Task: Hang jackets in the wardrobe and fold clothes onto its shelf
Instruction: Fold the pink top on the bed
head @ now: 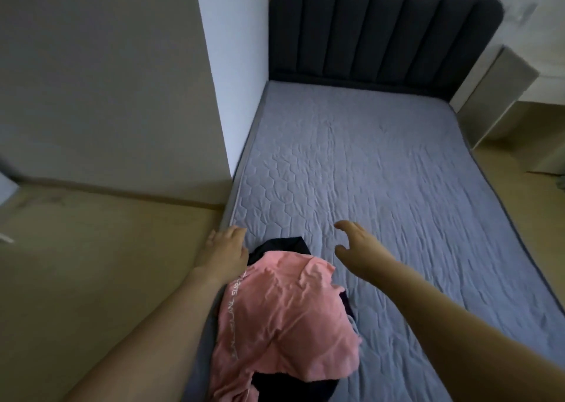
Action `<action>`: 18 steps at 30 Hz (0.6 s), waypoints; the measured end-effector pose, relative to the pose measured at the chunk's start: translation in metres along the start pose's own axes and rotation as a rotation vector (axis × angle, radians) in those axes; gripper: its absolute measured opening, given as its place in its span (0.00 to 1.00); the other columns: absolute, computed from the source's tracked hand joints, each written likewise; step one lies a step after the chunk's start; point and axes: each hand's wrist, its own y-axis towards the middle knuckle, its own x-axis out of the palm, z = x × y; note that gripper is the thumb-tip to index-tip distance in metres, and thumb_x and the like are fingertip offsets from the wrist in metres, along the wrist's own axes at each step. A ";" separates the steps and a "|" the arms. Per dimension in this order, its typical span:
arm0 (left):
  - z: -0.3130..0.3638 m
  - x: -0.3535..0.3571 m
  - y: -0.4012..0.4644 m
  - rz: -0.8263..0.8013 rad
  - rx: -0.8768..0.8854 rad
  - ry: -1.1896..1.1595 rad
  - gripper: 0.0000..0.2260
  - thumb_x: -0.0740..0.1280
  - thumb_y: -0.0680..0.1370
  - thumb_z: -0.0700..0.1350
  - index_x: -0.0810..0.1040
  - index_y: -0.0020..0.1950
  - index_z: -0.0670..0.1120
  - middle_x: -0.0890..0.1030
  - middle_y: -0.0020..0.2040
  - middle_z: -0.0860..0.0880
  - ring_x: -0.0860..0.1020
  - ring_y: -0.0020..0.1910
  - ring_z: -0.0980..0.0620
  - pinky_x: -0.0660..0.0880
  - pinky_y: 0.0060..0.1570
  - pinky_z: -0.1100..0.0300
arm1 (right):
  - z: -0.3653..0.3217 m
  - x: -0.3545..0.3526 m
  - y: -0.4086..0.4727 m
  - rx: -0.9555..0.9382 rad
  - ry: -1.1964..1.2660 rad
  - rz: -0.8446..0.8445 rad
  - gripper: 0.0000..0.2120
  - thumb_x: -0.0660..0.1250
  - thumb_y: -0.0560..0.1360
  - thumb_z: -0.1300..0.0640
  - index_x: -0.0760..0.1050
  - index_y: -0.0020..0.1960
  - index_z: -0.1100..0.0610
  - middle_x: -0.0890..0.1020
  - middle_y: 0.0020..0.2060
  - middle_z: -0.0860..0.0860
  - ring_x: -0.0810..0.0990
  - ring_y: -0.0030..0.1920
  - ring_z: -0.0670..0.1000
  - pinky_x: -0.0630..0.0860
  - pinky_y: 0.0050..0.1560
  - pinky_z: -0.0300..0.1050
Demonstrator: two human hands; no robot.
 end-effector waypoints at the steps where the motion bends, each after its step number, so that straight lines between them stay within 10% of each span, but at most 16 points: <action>1: 0.007 0.012 0.003 -0.010 -0.019 0.002 0.21 0.59 0.80 0.48 0.66 0.73 0.45 0.68 0.73 0.47 0.67 0.70 0.47 0.60 0.70 0.52 | 0.011 0.005 0.009 -0.027 -0.009 -0.031 0.26 0.61 0.78 0.54 0.60 0.74 0.51 0.65 0.73 0.51 0.71 0.67 0.54 0.68 0.65 0.48; 13: -0.052 0.347 0.120 -0.060 -0.410 -0.379 0.27 0.59 0.80 0.46 0.56 0.78 0.45 0.58 0.78 0.46 0.62 0.74 0.45 0.62 0.71 0.50 | 0.104 0.278 0.230 -0.311 -0.094 -0.196 0.28 0.60 0.77 0.53 0.58 0.75 0.53 0.65 0.72 0.52 0.67 0.69 0.55 0.66 0.67 0.49; 18: -0.072 0.494 0.146 0.116 -0.537 0.015 0.34 0.55 0.78 0.62 0.55 0.78 0.46 0.56 0.78 0.44 0.57 0.76 0.43 0.54 0.72 0.40 | 0.113 0.423 0.329 -0.368 -0.160 -0.040 0.29 0.58 0.78 0.51 0.54 0.77 0.54 0.63 0.74 0.53 0.63 0.72 0.56 0.57 0.72 0.52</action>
